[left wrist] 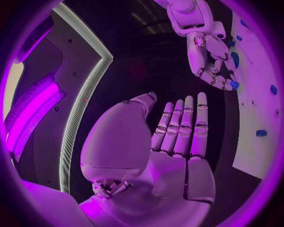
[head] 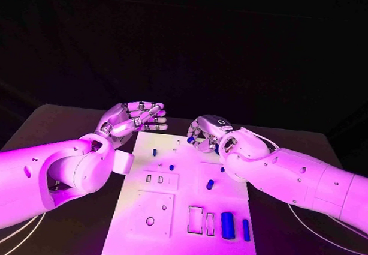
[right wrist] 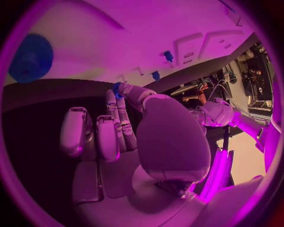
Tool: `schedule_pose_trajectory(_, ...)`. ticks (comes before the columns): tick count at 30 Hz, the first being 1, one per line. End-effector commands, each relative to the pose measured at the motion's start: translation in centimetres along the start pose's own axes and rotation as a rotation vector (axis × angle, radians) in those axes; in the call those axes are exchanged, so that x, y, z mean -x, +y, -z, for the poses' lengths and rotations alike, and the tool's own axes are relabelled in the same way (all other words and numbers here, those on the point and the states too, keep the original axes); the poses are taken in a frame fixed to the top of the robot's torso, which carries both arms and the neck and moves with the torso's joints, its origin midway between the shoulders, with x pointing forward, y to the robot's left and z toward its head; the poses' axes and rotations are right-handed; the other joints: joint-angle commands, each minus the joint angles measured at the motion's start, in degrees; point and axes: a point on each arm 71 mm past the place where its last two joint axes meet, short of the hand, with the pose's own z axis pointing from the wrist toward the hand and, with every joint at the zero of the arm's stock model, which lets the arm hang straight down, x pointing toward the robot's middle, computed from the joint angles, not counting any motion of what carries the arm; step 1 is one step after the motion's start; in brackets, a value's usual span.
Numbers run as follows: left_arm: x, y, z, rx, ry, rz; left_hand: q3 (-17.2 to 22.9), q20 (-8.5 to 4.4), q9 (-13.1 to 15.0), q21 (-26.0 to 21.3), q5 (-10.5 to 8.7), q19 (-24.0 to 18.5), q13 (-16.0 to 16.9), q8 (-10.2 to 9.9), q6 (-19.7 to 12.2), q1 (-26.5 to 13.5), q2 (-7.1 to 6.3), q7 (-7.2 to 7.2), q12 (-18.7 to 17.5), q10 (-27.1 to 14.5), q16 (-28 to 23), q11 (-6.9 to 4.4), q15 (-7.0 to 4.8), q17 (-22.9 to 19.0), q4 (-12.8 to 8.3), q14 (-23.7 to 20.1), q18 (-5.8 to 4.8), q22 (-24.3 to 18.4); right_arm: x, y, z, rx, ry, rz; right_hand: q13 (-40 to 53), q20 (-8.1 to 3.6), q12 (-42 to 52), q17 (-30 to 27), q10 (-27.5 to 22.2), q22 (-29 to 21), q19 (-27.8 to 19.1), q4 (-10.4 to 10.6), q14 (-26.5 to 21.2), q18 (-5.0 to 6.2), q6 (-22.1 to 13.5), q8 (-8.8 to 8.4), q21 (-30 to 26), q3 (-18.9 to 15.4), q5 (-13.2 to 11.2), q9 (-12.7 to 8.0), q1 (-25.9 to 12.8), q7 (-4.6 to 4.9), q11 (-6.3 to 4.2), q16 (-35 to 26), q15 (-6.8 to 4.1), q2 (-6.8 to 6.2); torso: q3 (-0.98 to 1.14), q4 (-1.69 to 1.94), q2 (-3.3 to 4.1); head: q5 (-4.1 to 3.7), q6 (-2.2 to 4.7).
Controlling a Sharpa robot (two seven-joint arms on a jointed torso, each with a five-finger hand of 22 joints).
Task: Assemble the parts on the task board
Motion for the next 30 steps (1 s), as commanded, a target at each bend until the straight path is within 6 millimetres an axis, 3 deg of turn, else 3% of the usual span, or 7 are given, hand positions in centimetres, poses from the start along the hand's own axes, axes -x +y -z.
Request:
schedule_pose_trajectory(1, -0.4, -0.2, -0.1, -0.011, 0.024, 0.009, 0.46, -0.09, 0.07, 0.27, -0.02, 0.40, -0.09, 0.12, 0.25, -0.20, -0.38, 1.48, -0.39, -0.04, -0.13, 0.25, 0.01, 0.10, -0.06, -0.52, 0.74, 0.04, -0.2, 0.2, -0.6, 0.005, -0.007, -0.005, 0.26, -0.04, -0.28, 0.04, 1.35, 0.05, 0.14, -0.14, 2.93, -0.37, -0.44, 0.13, 0.22, 0.53, 0.16, 0.18, 0.09, 0.24, -1.53, 0.27, -0.04, 0.28, -0.07, 0.14, 0.08, 0.01, -0.08)
schedule_pose_trajectory(8, -0.5, -0.1, -0.2, -0.011, 0.027, 0.011, 0.49, -0.08, 0.07, 0.27, -0.02, 0.39, -0.10, 0.11, 0.23, -0.19, -0.39, 1.50, -0.43, -0.05, -0.17, 0.26, 0.04, 0.12, -0.08, -0.62, 0.73, 0.03, -0.8, 0.7, -1.6, 0.012, 0.002, -0.008, 0.28, -0.01, -0.40, 0.05, 1.27, 0.01, 0.09, -0.25, 2.93, -0.35, -0.58, 0.11, 0.18, 0.58, 0.15, 0.26, 0.04, 0.30, -1.48, 0.31, 0.00, 0.11, 0.01, 0.04, 0.02, 0.41, -0.23)
schedule_pose_trajectory(13, -0.4, -0.1, -0.2, -0.011, 0.027, 0.011, 0.50, -0.07, 0.07, 0.25, -0.03, 0.36, -0.10, 0.11, 0.23, -0.21, -0.39, 1.52, -0.45, -0.06, -0.20, 0.27, 0.05, 0.14, -0.08, -0.67, 0.72, 0.02, -1.2, 1.0, -2.0, 0.014, 0.014, -0.009, 0.30, 0.01, -0.48, -0.02, 1.23, -0.05, 0.03, -0.30, 2.92, -0.33, -0.67, 0.10, 0.13, 0.57, 0.13, 0.32, -0.07, 0.33, -1.43, 0.30, 0.03, -0.05, -0.15, 0.25, 0.09, 0.44, -0.28)
schedule_pose_trajectory(15, -0.3, -0.1, -0.2, -0.012, 0.023, 0.008, 0.50, -0.07, 0.07, 0.25, -0.03, 0.36, -0.10, 0.11, 0.23, -0.21, -0.39, 1.52, -0.45, -0.06, -0.20, 0.27, 0.05, 0.14, -0.08, -0.67, 0.72, 0.02, -1.3, 1.0, -2.1, 0.014, 0.018, -0.009, 0.31, 0.03, -0.56, -0.01, 1.17, -0.02, 0.02, -0.36, 2.92, -0.34, -0.77, 0.08, 0.14, 0.58, 0.12, 0.37, -0.13, 0.36, -1.40, 0.32, 0.06, -0.17, -0.11, 0.19, 0.09, 0.52, -0.32)
schedule_pose_trajectory(30, 4.0, -1.0, -1.5, -0.036, -0.077, -0.060, 1.44, 1.26, 0.07, -2.40, -0.08, -4.26, -0.20, -0.25, -0.58, -0.80, -0.71, 1.89, -1.81, -0.75, -1.60, 0.80, 0.88, 1.13, -0.67, -2.86, 0.51, -1.47, -1.9, 1.3, -2.7, 0.008, 0.034, -0.009, 0.33, 0.09, -0.74, -0.02, 1.03, -0.12, -0.09, -0.42, 2.91, -0.31, -0.99, 0.02, 0.05, 0.64, 0.11, 0.46, -0.31, 0.44, -1.32, 0.37, 0.13, -0.34, -0.05, 0.11, 0.07, 0.81, -0.54)
